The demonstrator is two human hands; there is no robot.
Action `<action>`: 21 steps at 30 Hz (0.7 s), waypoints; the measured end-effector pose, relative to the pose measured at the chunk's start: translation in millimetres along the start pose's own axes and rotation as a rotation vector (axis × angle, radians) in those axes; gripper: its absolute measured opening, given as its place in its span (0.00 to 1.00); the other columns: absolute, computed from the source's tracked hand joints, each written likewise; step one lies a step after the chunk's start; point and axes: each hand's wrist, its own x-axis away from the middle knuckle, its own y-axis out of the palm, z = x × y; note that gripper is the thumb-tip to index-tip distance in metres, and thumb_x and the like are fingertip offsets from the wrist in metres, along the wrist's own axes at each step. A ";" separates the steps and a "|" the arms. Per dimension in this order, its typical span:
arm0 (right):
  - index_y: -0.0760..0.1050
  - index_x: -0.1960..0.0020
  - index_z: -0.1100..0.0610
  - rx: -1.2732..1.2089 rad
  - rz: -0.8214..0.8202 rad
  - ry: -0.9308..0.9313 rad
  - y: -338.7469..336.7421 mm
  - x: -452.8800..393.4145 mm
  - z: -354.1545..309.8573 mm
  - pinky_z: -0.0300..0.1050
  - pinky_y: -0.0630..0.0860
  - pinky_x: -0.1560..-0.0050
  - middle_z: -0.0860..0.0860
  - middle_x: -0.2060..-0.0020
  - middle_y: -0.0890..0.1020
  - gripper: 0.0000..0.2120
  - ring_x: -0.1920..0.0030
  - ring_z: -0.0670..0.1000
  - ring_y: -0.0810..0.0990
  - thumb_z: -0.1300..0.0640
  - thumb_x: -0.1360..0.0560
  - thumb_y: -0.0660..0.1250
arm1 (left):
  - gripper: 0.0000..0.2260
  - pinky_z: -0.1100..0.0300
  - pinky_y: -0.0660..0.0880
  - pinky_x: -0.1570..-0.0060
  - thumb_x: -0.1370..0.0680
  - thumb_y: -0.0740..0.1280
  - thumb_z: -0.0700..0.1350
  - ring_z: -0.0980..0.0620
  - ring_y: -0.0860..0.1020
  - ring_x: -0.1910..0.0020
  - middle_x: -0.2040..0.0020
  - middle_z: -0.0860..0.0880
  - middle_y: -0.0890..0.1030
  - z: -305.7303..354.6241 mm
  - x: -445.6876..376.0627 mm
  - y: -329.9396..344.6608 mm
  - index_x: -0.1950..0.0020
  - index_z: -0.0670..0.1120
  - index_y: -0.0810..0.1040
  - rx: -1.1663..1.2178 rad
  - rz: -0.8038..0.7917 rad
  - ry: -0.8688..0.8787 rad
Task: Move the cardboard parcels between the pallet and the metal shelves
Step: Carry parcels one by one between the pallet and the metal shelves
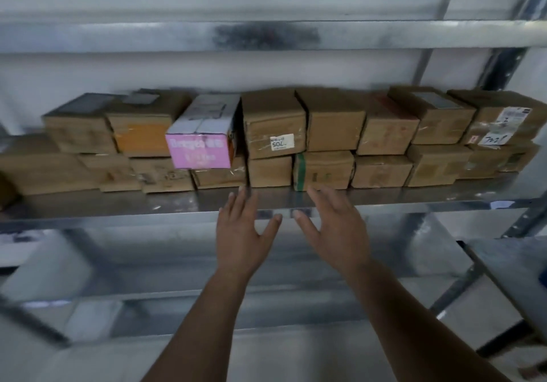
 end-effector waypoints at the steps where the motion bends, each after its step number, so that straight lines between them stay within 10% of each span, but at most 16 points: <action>1: 0.60 0.25 0.51 -0.012 -0.010 -0.011 7.9 -3.4 -15.2 0.50 0.62 0.33 0.51 0.27 0.64 0.30 0.29 0.52 0.62 0.37 0.23 0.54 | 0.30 0.50 0.55 0.28 0.24 0.63 0.59 0.46 0.56 0.25 0.25 0.45 0.61 -14.0 0.4 -9.5 0.26 0.46 0.64 -0.007 0.017 -0.011; 21: 0.68 0.29 0.54 -0.263 -0.146 -0.406 124.5 -66.2 -217.3 0.47 0.66 0.37 0.52 0.33 0.72 0.28 0.34 0.53 0.69 0.41 0.24 0.57 | 0.32 0.55 0.52 0.28 0.25 0.60 0.62 0.49 0.55 0.25 0.24 0.47 0.59 -189.3 12.3 -129.2 0.25 0.48 0.61 -0.195 0.219 -0.362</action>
